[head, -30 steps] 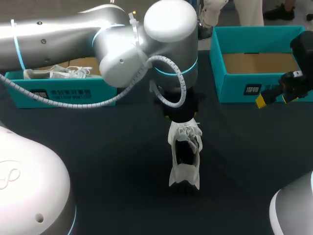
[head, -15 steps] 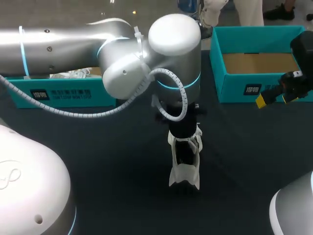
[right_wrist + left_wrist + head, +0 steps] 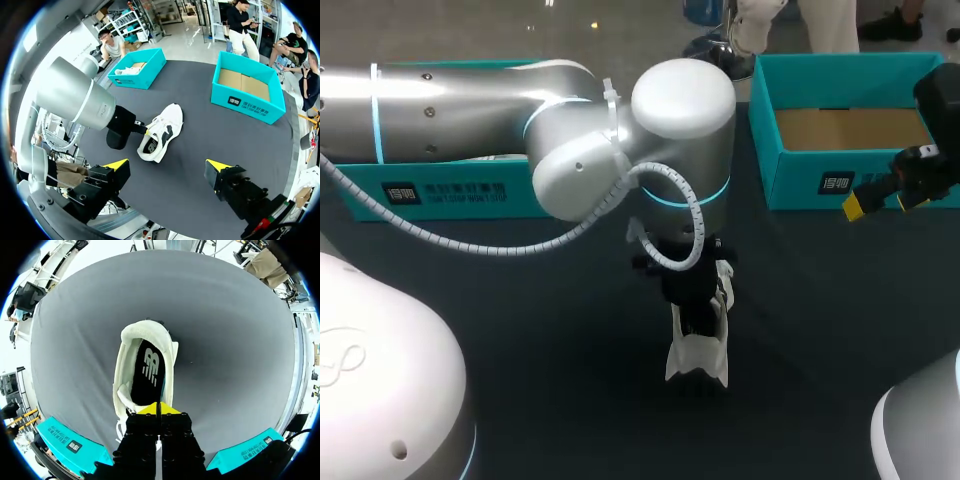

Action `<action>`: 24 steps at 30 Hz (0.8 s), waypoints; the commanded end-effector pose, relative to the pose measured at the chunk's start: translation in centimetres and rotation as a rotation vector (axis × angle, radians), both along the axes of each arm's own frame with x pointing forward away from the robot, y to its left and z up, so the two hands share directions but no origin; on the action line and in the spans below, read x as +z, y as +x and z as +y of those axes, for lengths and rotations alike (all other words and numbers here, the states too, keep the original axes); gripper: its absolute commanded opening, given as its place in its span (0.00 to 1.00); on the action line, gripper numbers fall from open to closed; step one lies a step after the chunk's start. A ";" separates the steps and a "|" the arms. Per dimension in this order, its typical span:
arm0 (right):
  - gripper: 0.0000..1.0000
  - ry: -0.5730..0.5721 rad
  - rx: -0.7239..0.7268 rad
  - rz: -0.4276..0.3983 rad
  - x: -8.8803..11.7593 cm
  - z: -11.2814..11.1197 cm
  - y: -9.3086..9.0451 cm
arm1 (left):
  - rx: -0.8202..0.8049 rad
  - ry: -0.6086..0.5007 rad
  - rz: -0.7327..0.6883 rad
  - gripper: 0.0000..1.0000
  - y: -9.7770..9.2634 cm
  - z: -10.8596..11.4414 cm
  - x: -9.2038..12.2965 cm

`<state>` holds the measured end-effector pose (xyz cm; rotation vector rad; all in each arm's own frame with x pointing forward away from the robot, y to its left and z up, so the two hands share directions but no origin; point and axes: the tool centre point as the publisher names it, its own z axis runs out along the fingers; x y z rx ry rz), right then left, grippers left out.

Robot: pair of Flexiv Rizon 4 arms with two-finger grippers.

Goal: Take the shoe out of the shoebox, open the shoe tongue, remove and reinsert the insole, then place the shoe into the shoebox

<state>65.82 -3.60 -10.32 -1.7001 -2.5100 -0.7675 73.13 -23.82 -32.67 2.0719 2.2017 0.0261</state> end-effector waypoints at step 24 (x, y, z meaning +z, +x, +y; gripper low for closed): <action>1.00 -0.003 0.002 0.009 0.1 0.2 0.5 | 0.209 -0.055 -0.012 0.00 0.6 -0.3 -2.1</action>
